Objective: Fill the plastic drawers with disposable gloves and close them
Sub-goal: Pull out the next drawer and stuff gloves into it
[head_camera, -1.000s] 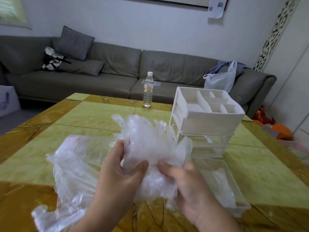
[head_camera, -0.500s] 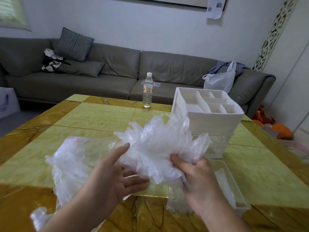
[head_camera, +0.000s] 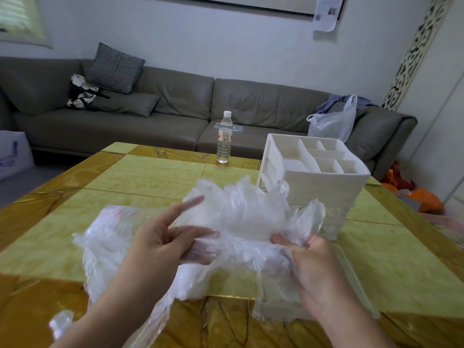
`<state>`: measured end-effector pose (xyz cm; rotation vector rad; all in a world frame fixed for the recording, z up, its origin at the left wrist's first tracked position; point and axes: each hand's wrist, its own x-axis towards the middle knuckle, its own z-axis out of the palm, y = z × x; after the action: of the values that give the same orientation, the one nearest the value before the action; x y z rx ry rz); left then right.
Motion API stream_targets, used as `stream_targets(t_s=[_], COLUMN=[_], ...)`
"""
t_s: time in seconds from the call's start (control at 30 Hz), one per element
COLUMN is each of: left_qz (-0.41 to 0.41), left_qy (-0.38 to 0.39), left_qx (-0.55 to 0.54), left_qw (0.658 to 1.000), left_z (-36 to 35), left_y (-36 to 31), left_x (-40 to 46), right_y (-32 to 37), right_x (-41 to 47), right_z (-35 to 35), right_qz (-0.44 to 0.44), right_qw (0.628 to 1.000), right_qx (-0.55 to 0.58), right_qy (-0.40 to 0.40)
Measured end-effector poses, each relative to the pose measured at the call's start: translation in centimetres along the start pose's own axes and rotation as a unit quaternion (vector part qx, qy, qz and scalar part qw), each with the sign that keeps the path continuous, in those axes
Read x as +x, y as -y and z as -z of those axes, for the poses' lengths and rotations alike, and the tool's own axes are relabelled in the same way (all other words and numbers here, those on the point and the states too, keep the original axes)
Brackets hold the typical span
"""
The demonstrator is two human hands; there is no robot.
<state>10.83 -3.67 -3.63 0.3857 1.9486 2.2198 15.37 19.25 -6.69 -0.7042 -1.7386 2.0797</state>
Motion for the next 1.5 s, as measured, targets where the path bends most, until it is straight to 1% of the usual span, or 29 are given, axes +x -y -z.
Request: stream_targets(t_s=[0.07, 0.13, 0.23, 0.3, 0.33, 0.4, 0.43, 0.5, 0.53, 0.67, 0.73, 0.8, 0.83, 0.9, 0.97, 1.0, 1.03, 1.1, 1.13, 1.27, 1.37, 1.43, 1.5], left_qz=[-0.023, -0.035, -0.040, -0.032, -0.021, 0.005, 0.016, 0.030, 0.035, 0.095, 0.105, 0.112, 0.116, 0.134, 0.161, 0.161, 0.144, 0.105, 0.093, 0.041, 0.020, 0.001, -0.023], left_qy=[-0.004, -0.004, 0.009, 0.022, 0.028, 0.043, 0.051, 0.070, 0.075, 0.031, 0.022, 0.039, 0.061, 0.103, 0.060, 0.033, 0.027, 0.025, 0.032, 0.041, 0.041, 0.032, 0.009], left_qx=[-0.008, -0.011, 0.001, 0.001, -0.003, -0.020, -0.026, -0.035, -0.038, -0.087, -0.127, -0.196, -0.214, -0.188, -0.144, -0.125, -0.104, -0.065, -0.053, -0.017, -0.004, -0.013, -0.028], left_qw=[1.000, 0.999, 0.999, 0.999, 0.999, 0.999, 0.998, 0.996, 0.996, 0.991, 0.986, 0.973, 0.968, 0.967, 0.974, 0.978, 0.984, 0.992, 0.994, 0.998, 0.999, 0.999, 0.999], left_z=[0.1, 0.2, -0.2, -0.8, -1.2, -2.0, -2.3, -2.8, -3.0, -2.7, -2.7, -2.6, -2.6, -2.4, -2.5, -2.5, -2.5, -2.5, -2.6, -2.3, -2.4, -2.4, -2.4], left_y=[-0.3, -0.4, 0.1, 0.7, 1.1, 1.9, 2.0, 2.1, 2.1, 2.1, 1.9, 1.6, 1.4, 1.3, 1.4, 1.5, 1.7, 1.8, 1.7, 2.0, 2.0, 1.9, 1.8], left_x=[0.0, 0.1, -0.1, -0.4, -0.6, -0.9, -1.2, -1.4, -1.4, -1.0, -1.0, -1.0, -0.9, -0.9, -1.0, -1.1, -1.2, -1.3, -1.5, -1.5, -1.5, -1.5, -1.5], right_y=[0.4, 1.2, 3.0, 3.5, 3.4, 2.3, 1.6, 0.2, -0.3, -0.8, -0.6, -0.6, -0.6, -0.8, -0.8, -0.8, -0.9, -0.9, -0.8, -0.1, 0.3, 0.5, 0.8], right_x=[0.3, 0.3, -0.7, -1.4, -1.7, -1.9, -2.1, -1.9, -1.9, -1.5, -1.4, -1.4, -1.4, -1.5, -1.7, -1.8, -2.0, -2.1, -2.1, -1.9, -1.7, -2.1, -2.6], right_z=[0.6, 1.1, 1.4, 1.0, 0.6, -0.3, -0.8, -1.6, -1.9, -2.2, -2.0, -1.8, -1.8, -1.8, -1.9, -2.0, -2.1, -2.3, -2.4, -2.4, -2.1, -1.9, -1.8], right_qz=[0.004, 0.017, 0.057, 0.078, 0.079, 0.073, 0.063, 0.048, 0.047, 0.045, 0.052, 0.062, 0.065, 0.072, 0.083, 0.087, 0.092, 0.090, 0.079, -0.009, -0.038, -0.047, -0.073], right_qw=[1.000, 0.995, 0.966, 0.945, 0.942, 0.954, 0.965, 0.987, 0.992, 0.998, 0.998, 0.998, 0.997, 0.995, 0.991, 0.990, 0.988, 0.988, 0.991, 0.999, 0.997, 0.997, 0.992], right_qx=[0.023, 0.102, 0.231, 0.280, 0.281, 0.238, 0.203, 0.129, 0.095, 0.039, 0.015, -0.018, -0.034, -0.070, -0.100, -0.111, -0.119, -0.122, -0.106, 0.033, 0.066, 0.053, 0.040], right_qy=[-0.007, 0.007, 0.100, 0.150, 0.163, 0.166, 0.151, 0.085, 0.065, 0.030, 0.017, 0.010, 0.011, 0.017, 0.025, 0.028, 0.030, 0.027, 0.026, -0.001, -0.012, 0.024, 0.099])
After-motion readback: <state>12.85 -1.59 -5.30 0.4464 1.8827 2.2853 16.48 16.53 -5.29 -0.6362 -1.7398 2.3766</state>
